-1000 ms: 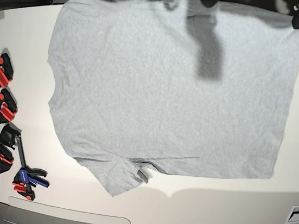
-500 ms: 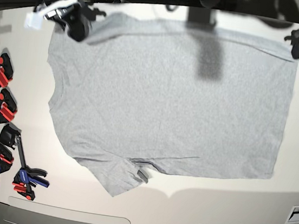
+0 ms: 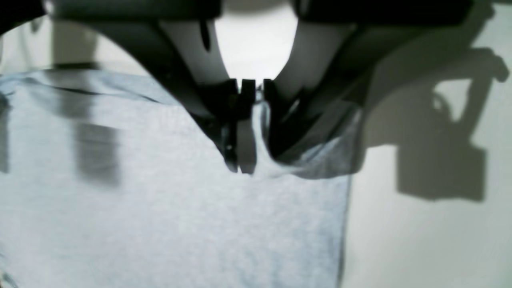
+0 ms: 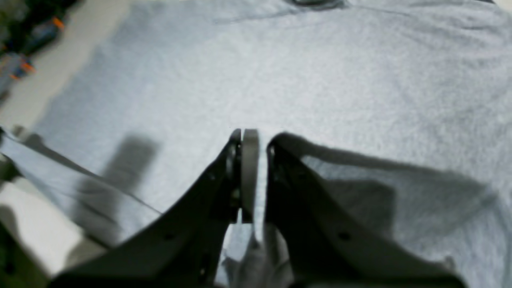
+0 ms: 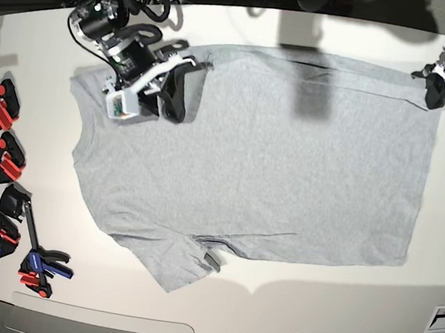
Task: Fold the T-shirt properly
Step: 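Lower both grippers and regrasp the shirt's shoulder edge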
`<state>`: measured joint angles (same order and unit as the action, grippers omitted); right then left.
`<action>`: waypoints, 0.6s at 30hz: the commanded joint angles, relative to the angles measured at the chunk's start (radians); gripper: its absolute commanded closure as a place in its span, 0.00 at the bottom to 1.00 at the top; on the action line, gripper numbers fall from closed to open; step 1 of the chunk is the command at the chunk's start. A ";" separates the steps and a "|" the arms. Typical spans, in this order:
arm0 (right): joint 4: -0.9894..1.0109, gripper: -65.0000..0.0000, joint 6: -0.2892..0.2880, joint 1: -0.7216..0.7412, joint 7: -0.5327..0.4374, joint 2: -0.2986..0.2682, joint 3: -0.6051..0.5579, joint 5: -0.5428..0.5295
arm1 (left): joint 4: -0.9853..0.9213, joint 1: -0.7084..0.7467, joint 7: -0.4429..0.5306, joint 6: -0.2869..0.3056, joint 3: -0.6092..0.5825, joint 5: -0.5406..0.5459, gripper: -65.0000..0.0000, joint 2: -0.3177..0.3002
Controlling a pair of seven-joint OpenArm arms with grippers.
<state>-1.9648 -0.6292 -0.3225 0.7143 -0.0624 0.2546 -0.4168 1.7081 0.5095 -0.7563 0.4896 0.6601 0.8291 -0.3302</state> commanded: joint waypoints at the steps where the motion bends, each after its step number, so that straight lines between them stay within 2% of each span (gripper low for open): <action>1: -0.018 1.00 0.014 0.022 -0.042 -0.002 -0.013 -0.008 | 0.015 0.000 0.032 0.002 0.005 0.008 1.00 -0.017; 3: -0.016 1.00 0.049 0.039 -0.055 -0.001 -0.032 0.036 | 0.015 0.000 0.033 0.003 0.005 0.008 1.00 -0.017; 9: 0.050 1.00 0.208 0.079 -0.082 -0.002 -0.032 0.151 | 0.015 -0.006 0.059 0.003 0.005 -0.010 1.00 -0.018; 13: 0.131 1.00 0.244 0.096 -0.103 -0.002 -0.032 0.156 | 0.015 -0.035 0.093 -0.042 0.005 -0.054 1.00 -0.018; 18: 0.175 1.00 0.311 0.116 -0.164 -0.002 -0.032 0.219 | 0.015 -0.099 0.094 -0.046 0.005 -0.102 1.00 -0.018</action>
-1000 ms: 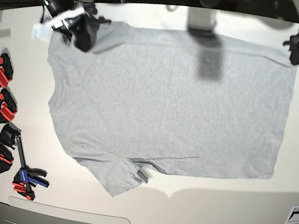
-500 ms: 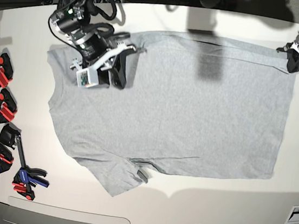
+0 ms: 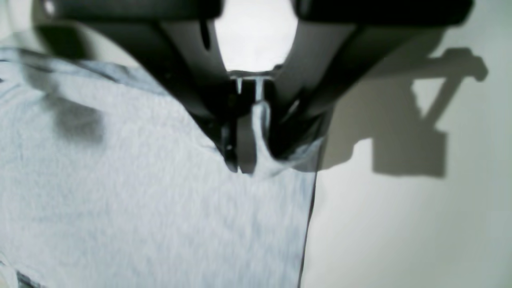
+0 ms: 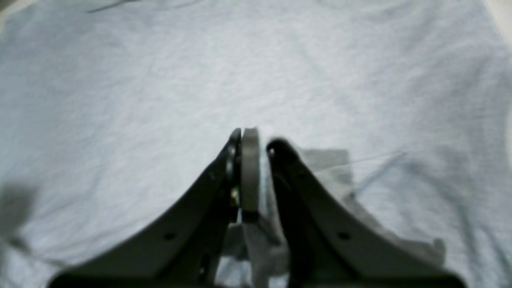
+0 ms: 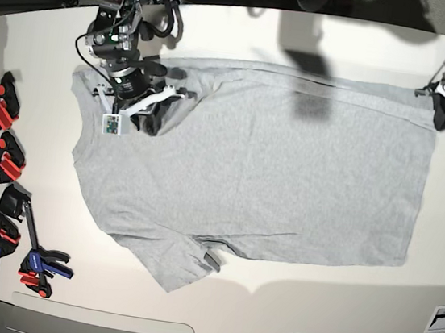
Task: Fold the T-shirt properly
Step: 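Lower both grippers and regrasp the shirt's shoulder edge, then drag the shirt with both grippers to straighten it flat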
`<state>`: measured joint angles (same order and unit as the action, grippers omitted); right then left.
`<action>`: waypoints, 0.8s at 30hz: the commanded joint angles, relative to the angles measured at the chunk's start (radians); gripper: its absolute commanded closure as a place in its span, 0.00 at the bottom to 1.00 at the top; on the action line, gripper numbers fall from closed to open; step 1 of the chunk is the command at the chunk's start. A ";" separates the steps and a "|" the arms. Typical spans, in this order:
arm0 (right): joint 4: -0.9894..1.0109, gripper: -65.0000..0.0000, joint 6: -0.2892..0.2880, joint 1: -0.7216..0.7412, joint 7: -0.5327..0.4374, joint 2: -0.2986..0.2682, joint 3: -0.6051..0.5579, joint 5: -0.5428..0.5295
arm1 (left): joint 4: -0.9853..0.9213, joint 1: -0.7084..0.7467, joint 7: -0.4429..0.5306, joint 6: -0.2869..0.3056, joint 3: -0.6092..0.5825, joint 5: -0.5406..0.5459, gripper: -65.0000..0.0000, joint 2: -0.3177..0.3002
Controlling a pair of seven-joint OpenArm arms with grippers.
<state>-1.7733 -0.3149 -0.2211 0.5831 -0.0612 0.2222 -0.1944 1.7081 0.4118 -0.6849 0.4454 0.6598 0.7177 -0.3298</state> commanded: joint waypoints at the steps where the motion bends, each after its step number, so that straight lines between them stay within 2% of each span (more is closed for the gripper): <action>1: -0.016 1.00 0.013 0.021 -0.034 -0.003 0.001 0.013 | 0.015 -0.010 0.024 -0.005 0.006 -0.006 1.00 -0.018; 6: -0.016 1.00 0.062 0.068 -0.032 -0.003 0.001 0.069 | 0.015 -0.033 0.027 -0.035 0.006 -0.022 1.00 -0.020; 13: -0.016 1.00 0.070 0.114 -0.021 -0.003 0.001 0.093 | 0.013 -0.033 0.031 -0.035 0.006 -0.018 1.00 -0.020; 16: -0.016 1.00 0.088 0.113 -0.005 -0.003 0.001 0.130 | 0.013 -0.033 0.083 -0.033 0.006 -0.011 1.00 -0.021; 19: -0.016 1.00 0.144 0.113 0.011 -0.003 0.004 0.152 | 0.013 -0.039 0.099 -0.004 0.004 -0.011 1.00 -0.023; 21: -0.016 1.00 0.144 0.113 0.021 -0.003 0.017 0.155 | 0.013 -0.047 0.095 0.026 -0.006 -0.011 1.00 -0.023; 24: -0.016 1.00 0.144 0.113 0.024 -0.002 0.045 0.154 | 0.013 -0.061 0.094 0.026 -0.050 -0.018 1.00 -0.034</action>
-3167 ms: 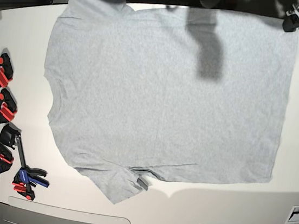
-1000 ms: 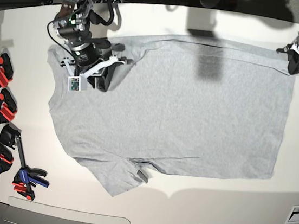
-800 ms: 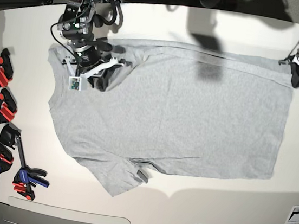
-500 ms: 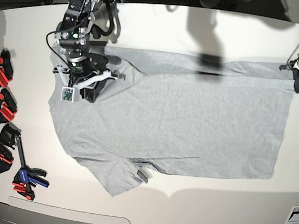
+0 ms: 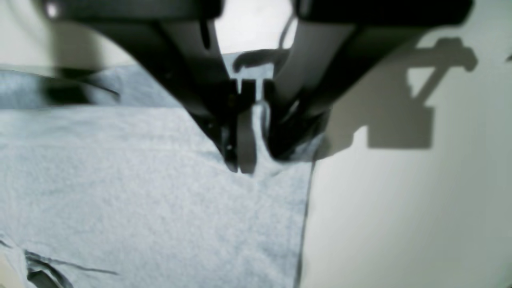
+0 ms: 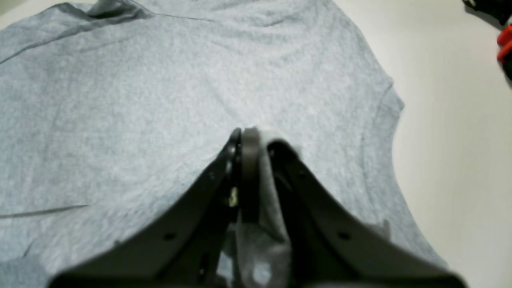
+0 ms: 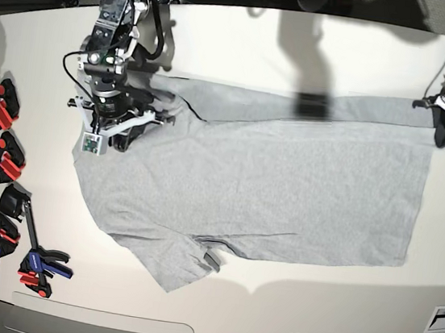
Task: Fold the T-shirt properly
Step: 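Drag the shirt with both grippers to straighten it flat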
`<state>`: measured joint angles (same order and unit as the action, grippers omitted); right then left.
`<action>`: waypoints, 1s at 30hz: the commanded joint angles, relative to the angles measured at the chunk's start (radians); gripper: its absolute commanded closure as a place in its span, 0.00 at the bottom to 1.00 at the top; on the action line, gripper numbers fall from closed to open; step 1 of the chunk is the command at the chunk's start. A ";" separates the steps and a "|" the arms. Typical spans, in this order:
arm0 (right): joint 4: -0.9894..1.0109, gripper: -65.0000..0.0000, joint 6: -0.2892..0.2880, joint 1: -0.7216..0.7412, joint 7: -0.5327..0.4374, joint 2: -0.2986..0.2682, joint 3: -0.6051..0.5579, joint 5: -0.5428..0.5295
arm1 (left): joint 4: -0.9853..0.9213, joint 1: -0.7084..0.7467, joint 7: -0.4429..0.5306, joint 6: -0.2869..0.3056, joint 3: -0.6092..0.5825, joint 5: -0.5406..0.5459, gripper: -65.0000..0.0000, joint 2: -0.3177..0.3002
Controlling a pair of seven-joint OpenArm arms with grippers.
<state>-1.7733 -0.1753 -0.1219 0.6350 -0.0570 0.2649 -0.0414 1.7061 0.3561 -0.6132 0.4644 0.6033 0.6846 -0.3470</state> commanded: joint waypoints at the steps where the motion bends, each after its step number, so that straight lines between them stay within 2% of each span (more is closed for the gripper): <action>1: -0.016 1.00 0.005 0.014 -0.028 -0.007 0.012 0.001 | 0.015 -0.012 0.024 0.007 -0.011 -0.007 1.00 -0.022; 5: -0.016 1.00 0.004 0.013 -0.028 -0.007 0.050 -0.024 | 0.013 -0.044 0.039 0.001 -0.081 -0.113 1.00 -0.039; 9: -0.016 1.00 0.003 0.013 -0.028 -0.007 0.064 -0.045 | 0.008 -0.058 0.040 -0.041 -0.103 -0.172 1.00 -0.042; 13: -0.016 1.00 0.003 0.014 -0.021 -0.007 0.063 -0.048 | 0.008 -0.057 0.040 -0.140 -0.103 -0.235 1.00 -0.042; 15: -0.016 1.00 -0.029 0.014 -0.012 -0.007 0.062 -0.048 | 0.008 -0.057 0.049 -0.167 -0.103 -0.252 1.00 -0.042; 16: -0.016 0.92 -0.062 0.014 -0.013 -0.007 0.062 -0.048 | 0.008 -0.057 0.066 -0.167 -0.103 -0.255 0.91 -0.042; 18: -0.016 0.67 -0.091 0.014 -0.014 -0.007 0.062 -0.048 | 0.008 -0.057 0.096 -0.167 -0.103 -0.255 0.66 -0.042; 19: -0.016 0.60 -0.090 0.014 -0.015 -0.007 0.062 -0.048 | 0.008 -0.057 0.111 -0.167 -0.103 -0.255 0.58 -0.042; 20: -0.016 0.58 -0.090 0.014 -0.019 -0.007 0.062 -0.048 | 0.008 -0.058 0.119 -0.167 -0.103 -0.254 0.54 -0.042; 24: -0.016 0.59 -0.090 0.014 -0.033 -0.017 0.062 -0.048 | 0.008 -0.060 0.121 -0.167 -0.103 -0.254 0.54 -0.042; 27: -0.020 0.59 -0.089 0.013 0.024 -0.041 0.070 -0.048 | 0.008 -0.057 0.095 -0.167 -0.103 -0.254 0.56 -0.042; 28: -0.024 0.60 -0.089 0.011 0.045 -0.045 0.079 -0.048 | 0.008 -0.057 0.080 -0.166 -0.103 -0.254 0.59 -0.042; 30: -0.036 0.64 -0.087 -0.003 0.051 -0.055 0.109 -0.064 | 0.009 -0.056 0.053 -0.166 -0.103 -0.254 0.72 -0.042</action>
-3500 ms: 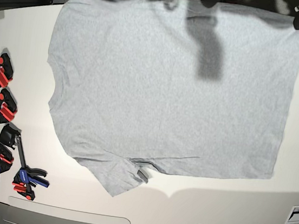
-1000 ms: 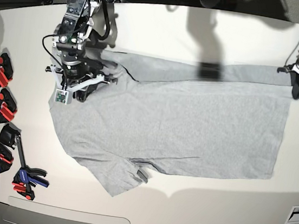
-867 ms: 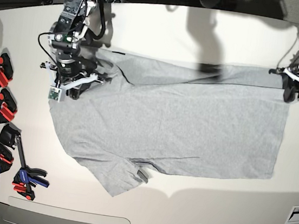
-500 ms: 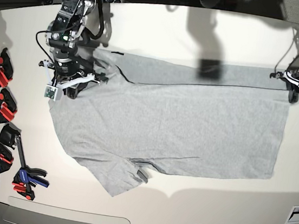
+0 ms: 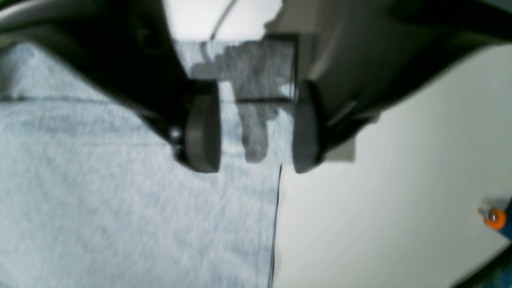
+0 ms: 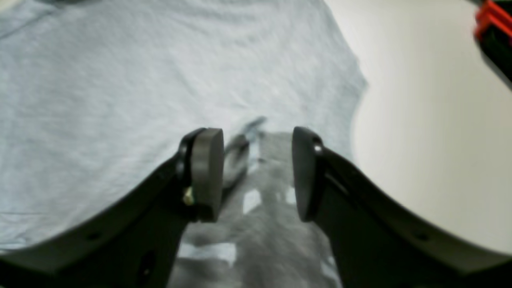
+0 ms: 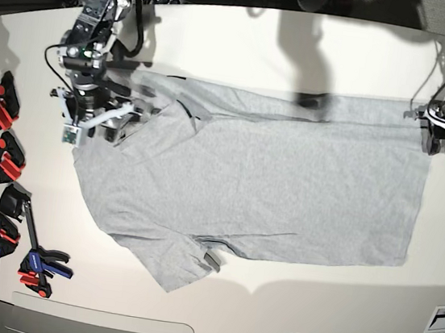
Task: Fold the T-shirt properly
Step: 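Drag the shirt with both grippers to straighten it flat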
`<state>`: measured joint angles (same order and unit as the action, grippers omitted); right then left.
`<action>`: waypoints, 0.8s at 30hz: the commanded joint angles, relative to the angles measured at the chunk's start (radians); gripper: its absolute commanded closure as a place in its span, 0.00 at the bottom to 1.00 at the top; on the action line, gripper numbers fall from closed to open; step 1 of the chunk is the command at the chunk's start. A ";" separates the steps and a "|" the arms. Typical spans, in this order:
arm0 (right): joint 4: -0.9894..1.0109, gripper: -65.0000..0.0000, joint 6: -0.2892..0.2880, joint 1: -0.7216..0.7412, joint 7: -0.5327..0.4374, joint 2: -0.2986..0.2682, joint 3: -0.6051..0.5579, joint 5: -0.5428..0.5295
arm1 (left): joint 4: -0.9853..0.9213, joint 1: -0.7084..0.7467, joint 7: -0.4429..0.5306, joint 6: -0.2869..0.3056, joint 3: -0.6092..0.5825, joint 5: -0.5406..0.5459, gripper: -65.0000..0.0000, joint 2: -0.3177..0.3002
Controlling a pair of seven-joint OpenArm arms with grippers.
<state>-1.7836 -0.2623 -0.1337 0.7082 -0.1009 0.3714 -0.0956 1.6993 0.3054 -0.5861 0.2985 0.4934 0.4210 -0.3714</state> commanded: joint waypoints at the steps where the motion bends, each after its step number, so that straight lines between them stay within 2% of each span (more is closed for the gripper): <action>1: -0.031 0.69 -0.001 -0.001 -0.019 -0.013 0.025 -0.028 | 0.017 -0.005 0.025 0.001 0.007 0.012 0.80 -0.017; 3: -0.036 0.80 -0.002 -0.024 -0.019 -0.013 0.076 -0.074 | 0.019 -0.003 0.025 0.022 0.007 0.041 1.00 -0.017; 5: -0.036 0.97 -0.021 -0.052 -0.018 -0.013 0.122 -0.129 | 0.019 -0.001 0.022 0.074 0.006 0.067 1.00 -0.016; 6: -0.036 1.00 -0.046 -0.067 -0.019 -0.013 0.140 -0.154 | 0.019 -0.001 0.022 0.086 0.006 0.070 1.00 -0.015; 8: -0.036 1.00 -0.098 -0.093 -0.020 -0.013 0.156 -0.188 | 0.010 -0.001 0.023 0.087 0.006 0.049 1.00 -0.011; 10: -0.034 1.00 -0.114 -0.103 -0.032 -0.013 0.151 -0.189 | -0.023 -0.002 0.027 0.086 -0.001 0.048 1.00 -0.011; 15: 0.031 1.00 -0.116 -0.091 -0.064 -0.013 0.117 -0.185 | -0.200 -0.029 0.030 0.086 -0.047 0.047 1.00 -0.011; 18: 0.111 1.00 -0.116 -0.079 -0.067 -0.018 0.098 -0.142 | -0.257 -0.034 0.018 0.086 -0.050 0.047 1.00 -0.012; 21: 0.214 1.00 -0.116 -0.071 -0.063 -0.043 0.086 -0.140 | -0.264 -0.029 -0.048 0.087 -0.050 0.024 1.00 -0.012; 24: 0.279 1.00 -0.116 -0.072 -0.018 -0.067 0.087 -0.140 | -0.264 -0.020 -0.108 0.086 -0.050 0.000 1.00 -0.012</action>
<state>-1.5024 -0.3912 -0.2047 0.6540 -0.1623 0.4572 -0.2661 1.4311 0.2771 -0.6540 0.3935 0.4397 0.4477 -0.3714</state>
